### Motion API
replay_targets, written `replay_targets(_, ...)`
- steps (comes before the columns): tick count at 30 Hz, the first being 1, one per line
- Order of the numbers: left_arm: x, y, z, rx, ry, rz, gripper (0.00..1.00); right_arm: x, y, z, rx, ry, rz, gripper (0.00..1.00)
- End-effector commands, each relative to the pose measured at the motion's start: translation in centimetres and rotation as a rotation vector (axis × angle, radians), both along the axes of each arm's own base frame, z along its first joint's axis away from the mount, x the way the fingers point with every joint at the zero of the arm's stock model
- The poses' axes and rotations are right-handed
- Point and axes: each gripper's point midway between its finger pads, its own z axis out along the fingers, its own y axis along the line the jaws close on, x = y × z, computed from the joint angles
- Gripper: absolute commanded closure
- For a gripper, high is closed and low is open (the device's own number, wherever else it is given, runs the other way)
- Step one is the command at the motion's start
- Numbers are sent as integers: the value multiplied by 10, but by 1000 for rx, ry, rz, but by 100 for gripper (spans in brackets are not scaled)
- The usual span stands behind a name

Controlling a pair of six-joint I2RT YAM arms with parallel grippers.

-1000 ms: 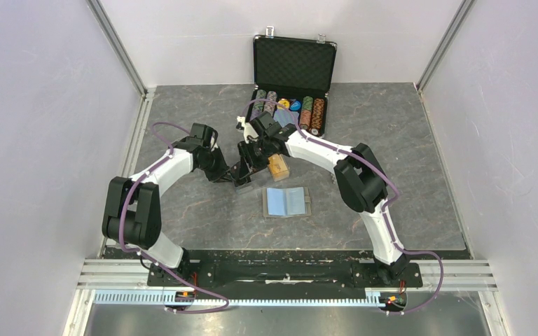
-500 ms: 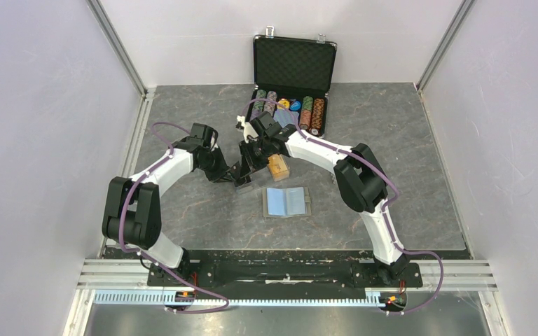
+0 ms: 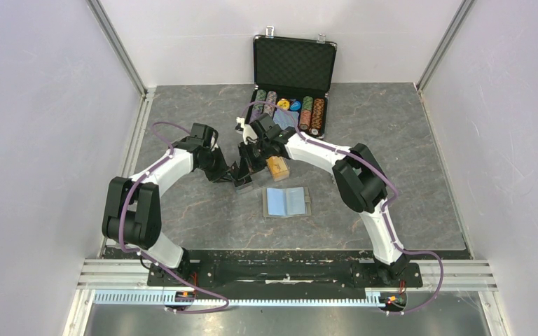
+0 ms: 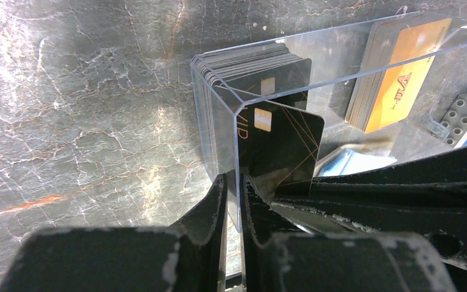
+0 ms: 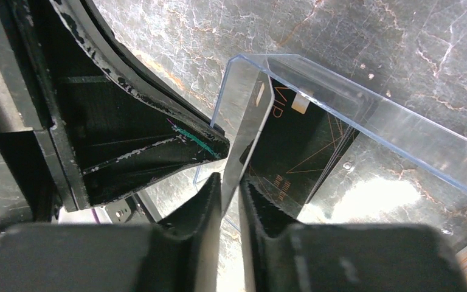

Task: Put the credit cards into the card holder
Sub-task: Pick up the credit card from the storage box.

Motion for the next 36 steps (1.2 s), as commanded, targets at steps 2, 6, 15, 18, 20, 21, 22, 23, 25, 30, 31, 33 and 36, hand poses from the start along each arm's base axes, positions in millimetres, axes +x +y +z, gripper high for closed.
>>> replay_targets(2, -9, -1, -4, 47, 13, -59, 93, 1, 8, 16, 50, -21, 17, 100)
replay_targets(6, -7, 9, 1, 97, 2, -56, 94, 5, 8, 35, 75, -41, 6, 100)
replay_targets(15, 9, 7, 49, 87, -139, -70, 63, 14, -9, 78, 116, -95, -50, 100)
replay_targets(18, 18, -1, 81, 26, -247, -82, 55, 18, -16, 90, 144, -93, -69, 100)
replay_targets(20, 21, -9, 99, -44, -315, -88, 50, 20, -21, 101, 173, -91, -77, 100)
replay_targets(21, 22, -14, 109, -84, -348, -93, 48, 22, -24, 104, 180, -87, -84, 100)
replay_targets(22, 21, -18, 115, -119, -370, -93, 45, 22, -26, 111, 197, -83, -88, 100)
replay_targets(23, 22, -23, 126, -166, -408, -97, 43, 22, -30, 116, 212, -76, -94, 100)
replay_targets(25, 21, -32, 140, -249, -461, -114, 38, 20, -36, 130, 257, -60, -97, 100)
replay_targets(30, 12, -55, 165, -439, -562, -175, 27, 13, -52, 161, 369, -24, -111, 100)
replay_targets(31, 12, -57, 167, -464, -566, -178, 27, 10, -55, 164, 389, -4, -112, 100)
replay_targets(33, 11, -59, 163, -478, -557, -181, 27, 6, -58, 175, 427, 6, -113, 100)
replay_targets(36, 10, -61, 161, -495, -545, -186, 28, -1, -60, 185, 463, 22, -112, 100)
